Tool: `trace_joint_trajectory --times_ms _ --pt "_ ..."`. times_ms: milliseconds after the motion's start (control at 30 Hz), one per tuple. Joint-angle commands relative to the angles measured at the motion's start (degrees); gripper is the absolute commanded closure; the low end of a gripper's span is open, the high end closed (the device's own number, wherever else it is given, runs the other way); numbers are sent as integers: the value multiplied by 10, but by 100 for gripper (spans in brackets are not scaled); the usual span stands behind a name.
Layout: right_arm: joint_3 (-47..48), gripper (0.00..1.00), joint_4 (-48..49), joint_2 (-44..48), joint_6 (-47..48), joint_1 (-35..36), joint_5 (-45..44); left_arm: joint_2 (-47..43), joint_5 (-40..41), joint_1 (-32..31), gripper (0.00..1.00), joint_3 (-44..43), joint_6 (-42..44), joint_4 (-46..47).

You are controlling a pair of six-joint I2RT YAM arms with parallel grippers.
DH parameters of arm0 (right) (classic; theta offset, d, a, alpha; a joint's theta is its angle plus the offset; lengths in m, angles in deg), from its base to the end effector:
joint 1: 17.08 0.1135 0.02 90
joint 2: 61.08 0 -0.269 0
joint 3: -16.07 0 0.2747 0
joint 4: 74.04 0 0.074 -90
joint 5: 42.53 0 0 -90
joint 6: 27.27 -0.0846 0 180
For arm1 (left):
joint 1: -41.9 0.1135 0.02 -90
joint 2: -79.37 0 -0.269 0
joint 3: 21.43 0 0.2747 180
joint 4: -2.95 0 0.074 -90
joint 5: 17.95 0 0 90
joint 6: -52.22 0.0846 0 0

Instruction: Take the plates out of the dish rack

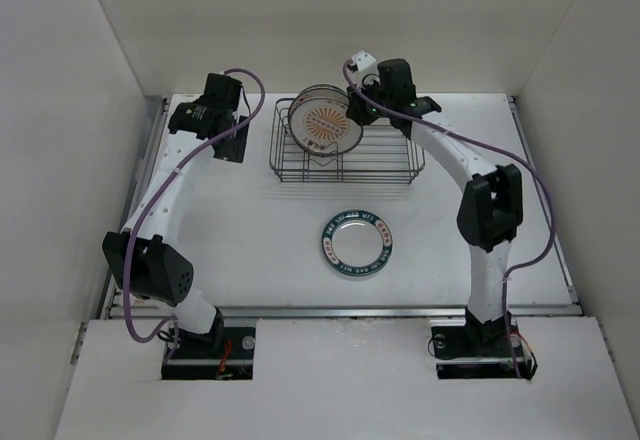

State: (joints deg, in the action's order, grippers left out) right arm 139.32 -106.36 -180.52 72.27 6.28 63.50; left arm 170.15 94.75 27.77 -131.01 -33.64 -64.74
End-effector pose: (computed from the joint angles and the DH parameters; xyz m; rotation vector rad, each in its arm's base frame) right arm 0.5074 0.2446 0.2919 -0.7521 1.9352 0.4373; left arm 0.3800 -0.0620 0.3564 0.1999 2.3660 0.3962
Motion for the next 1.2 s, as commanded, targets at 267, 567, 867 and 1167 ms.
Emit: trace_joint_trajectory --times_ms 267,567,867,1167 --pt "-14 100 72 213 -31 28 -69 -43 16 2 23 -2 -20 2" --pt "-124 100 35 214 -204 104 124 -67 139 58 20 -25 -55 15" --pt "-201 100 94 100 -256 206 249 -83 73 111 20 -29 -67 -5" --pt "-184 100 129 -15 -249 206 261 -95 53 111 20 3 -61 -5"
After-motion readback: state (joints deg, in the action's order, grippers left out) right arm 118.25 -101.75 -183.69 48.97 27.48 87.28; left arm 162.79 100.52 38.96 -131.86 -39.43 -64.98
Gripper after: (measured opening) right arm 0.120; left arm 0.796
